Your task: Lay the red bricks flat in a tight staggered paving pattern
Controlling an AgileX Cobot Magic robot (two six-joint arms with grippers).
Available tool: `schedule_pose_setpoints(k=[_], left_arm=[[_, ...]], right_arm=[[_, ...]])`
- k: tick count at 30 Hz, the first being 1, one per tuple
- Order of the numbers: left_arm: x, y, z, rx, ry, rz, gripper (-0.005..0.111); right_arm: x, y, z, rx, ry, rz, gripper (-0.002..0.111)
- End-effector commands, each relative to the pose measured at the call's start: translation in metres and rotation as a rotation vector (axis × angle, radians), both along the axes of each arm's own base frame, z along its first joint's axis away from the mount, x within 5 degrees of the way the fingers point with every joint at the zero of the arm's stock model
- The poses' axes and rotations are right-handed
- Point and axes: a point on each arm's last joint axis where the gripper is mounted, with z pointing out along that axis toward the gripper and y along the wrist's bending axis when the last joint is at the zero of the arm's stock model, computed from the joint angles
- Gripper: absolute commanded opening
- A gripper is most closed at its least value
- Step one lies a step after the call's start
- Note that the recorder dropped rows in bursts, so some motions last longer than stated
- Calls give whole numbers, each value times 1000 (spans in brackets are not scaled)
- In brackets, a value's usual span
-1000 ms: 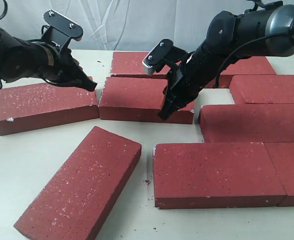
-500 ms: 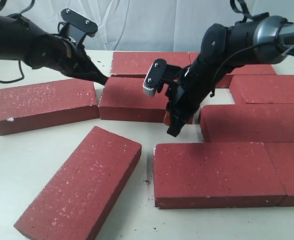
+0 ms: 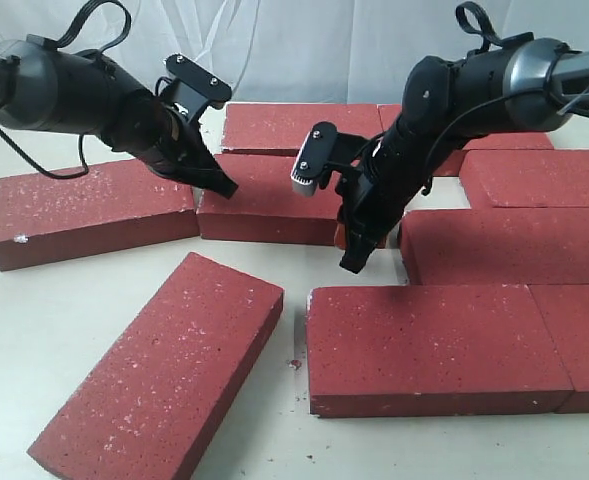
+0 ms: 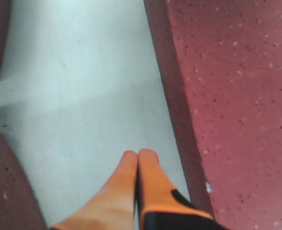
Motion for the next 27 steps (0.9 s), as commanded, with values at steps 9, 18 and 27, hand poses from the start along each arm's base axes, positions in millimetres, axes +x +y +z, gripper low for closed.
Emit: schedule_pose_setpoints(k=[9,18,27], left_arm=[[-2,-9,0,-35,8,-10,0],[-2,-8,-1,-26,19,-8,0],[-8,-3,-2,40,84,-4,0]], right_arm=[[18,-16,1,23,-74,-107,-1],[27,-17,-10,12,-135,-157,-1],[14,-22,9,-17,-40,-198,-1]])
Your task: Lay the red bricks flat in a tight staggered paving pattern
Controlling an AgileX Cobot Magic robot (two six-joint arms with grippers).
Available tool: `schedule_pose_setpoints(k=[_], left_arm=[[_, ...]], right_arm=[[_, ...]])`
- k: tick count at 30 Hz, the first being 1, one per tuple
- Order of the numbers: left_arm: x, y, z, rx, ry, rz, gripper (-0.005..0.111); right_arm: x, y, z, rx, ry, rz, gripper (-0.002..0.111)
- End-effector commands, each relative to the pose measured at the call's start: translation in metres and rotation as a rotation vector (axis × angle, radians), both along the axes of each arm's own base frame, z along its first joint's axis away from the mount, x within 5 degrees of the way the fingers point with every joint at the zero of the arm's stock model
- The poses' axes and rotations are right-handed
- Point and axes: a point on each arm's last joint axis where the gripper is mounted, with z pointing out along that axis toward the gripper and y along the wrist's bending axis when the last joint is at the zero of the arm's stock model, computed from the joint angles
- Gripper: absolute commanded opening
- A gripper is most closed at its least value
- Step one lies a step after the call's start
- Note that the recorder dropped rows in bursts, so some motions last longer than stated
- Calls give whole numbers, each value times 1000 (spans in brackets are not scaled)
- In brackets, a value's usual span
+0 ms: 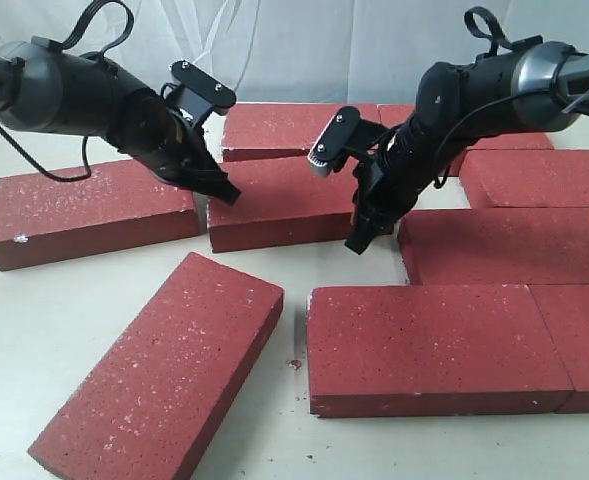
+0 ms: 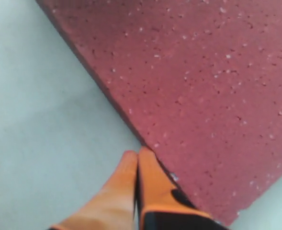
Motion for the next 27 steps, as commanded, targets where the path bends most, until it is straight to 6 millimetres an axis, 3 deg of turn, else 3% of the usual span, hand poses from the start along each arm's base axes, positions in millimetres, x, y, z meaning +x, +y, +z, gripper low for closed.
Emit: schedule_pose_setpoints(k=[1,6,10,15,24,27], left_arm=[[-5,2,3,45,52,8,0],[-6,1,9,13,47,24,0],[-6,0,8,7,46,26,0],[-6,-5,5,-30,51,33,0],[-7,-17,-14,-6,54,-44,0],[-4,-20,-11,-36,5,-54,0]], right_arm=[[-7,-5,19,-3,44,-24,-1],[-14,-11,45,33,56,-111,-1],[-13,-25,51,58,34,-188,-1],[-19,-31,43,54,95,-207,-1],[-19,-18,26,134,145,-61,-1],[-18,-16,16,139,150,-8,-1]])
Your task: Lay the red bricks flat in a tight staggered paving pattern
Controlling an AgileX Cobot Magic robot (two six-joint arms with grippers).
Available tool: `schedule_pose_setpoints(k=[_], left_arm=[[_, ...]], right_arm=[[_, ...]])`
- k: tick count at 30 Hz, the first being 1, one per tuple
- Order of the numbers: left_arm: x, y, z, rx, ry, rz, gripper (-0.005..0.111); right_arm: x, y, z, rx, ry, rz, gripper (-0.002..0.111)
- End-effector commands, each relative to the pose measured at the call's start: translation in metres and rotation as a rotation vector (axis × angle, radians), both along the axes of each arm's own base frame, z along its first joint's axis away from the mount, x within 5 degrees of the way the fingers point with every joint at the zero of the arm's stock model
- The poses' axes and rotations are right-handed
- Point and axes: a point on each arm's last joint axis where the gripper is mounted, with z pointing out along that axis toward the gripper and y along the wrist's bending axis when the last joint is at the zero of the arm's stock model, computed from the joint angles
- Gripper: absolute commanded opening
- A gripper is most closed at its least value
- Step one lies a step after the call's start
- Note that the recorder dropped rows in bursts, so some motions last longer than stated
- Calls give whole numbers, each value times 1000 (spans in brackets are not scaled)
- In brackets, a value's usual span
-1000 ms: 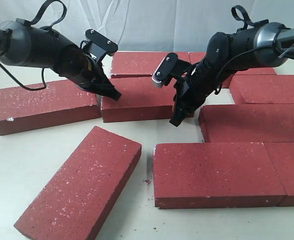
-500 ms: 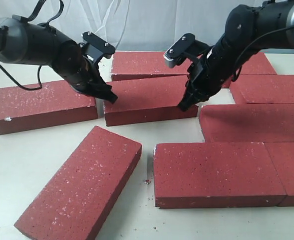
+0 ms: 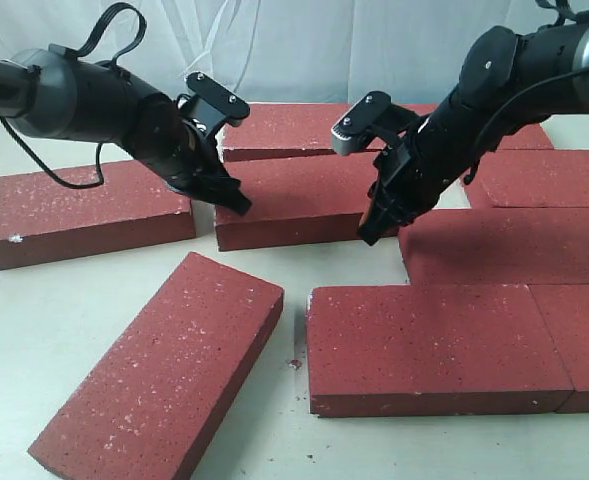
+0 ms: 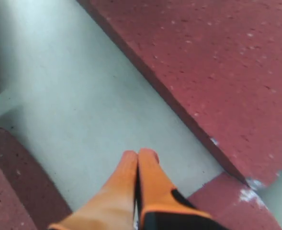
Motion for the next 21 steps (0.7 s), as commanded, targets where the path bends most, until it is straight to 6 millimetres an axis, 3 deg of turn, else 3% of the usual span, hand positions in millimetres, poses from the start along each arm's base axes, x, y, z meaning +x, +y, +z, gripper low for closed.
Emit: schedule_pose_setpoints(k=[1,10,17,21], left_arm=[[4,-7,-2,-48,-51,-11,0],[7,-9,0,-71,-81,-16,0],[7,-6,1,-6,-98,-64,0],[3,4,26,6,-96,-31,0]], right_arm=[[1,3,-16,13,7,88,-1],[17,8,-25,77,-100,-2,-1],[12,12,-20,129,-33,-5,-1],[7,17,-10,164,51,63,-1]])
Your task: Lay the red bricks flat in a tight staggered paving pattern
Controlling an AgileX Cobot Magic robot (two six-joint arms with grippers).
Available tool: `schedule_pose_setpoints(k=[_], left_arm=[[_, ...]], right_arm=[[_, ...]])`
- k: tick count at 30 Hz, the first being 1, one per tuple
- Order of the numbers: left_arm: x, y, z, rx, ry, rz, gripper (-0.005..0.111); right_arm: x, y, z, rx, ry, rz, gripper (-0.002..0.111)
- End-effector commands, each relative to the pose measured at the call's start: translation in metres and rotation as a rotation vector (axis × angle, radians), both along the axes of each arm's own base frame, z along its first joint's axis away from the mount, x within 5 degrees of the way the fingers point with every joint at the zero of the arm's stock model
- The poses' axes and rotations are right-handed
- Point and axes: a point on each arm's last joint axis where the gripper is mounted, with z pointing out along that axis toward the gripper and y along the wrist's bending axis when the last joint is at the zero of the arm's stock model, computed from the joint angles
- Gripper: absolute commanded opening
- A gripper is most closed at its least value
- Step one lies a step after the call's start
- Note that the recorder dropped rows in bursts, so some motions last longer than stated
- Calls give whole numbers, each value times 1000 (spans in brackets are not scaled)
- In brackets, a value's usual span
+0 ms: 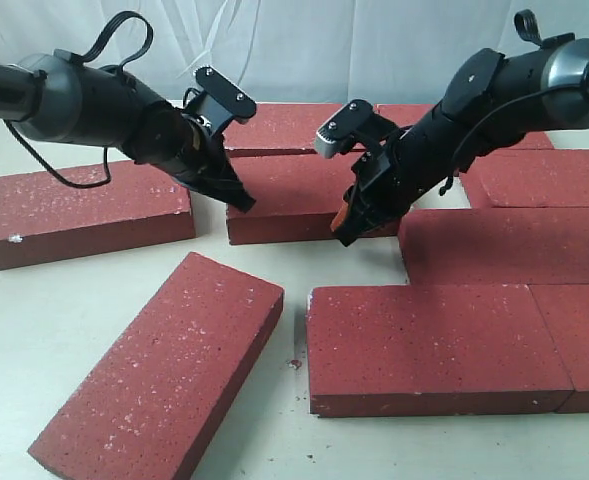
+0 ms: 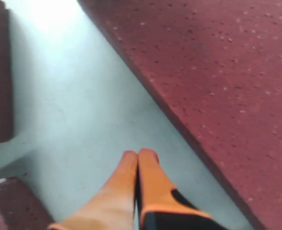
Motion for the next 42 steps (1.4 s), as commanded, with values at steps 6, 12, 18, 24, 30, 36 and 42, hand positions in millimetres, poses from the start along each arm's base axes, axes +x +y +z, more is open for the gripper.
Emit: schedule_pose_setpoints(k=[6,12,18,24,30,36,42], left_arm=[[-6,9,19,3,53,63,0],[-4,5,14,-27,47,68,0],[-4,5,14,-23,46,63,0],[-4,5,14,-29,49,68,0],[-1,1,-4,-66,62,78,0],[2,-2,-8,-93,40,75,0],[4,-5,-15,-130,39,95,0]], right_arm=[[-2,34,-9,-30,-87,88,-1],[13,36,-21,-30,-196,-43,-1],[20,35,-31,-35,-226,-102,-1],[12,35,-19,-42,-195,-17,-1],[0,20,21,-91,-165,33,-1],[14,-37,34,-102,-68,-178,-1],[26,-85,37,-55,-16,-378,-1]])
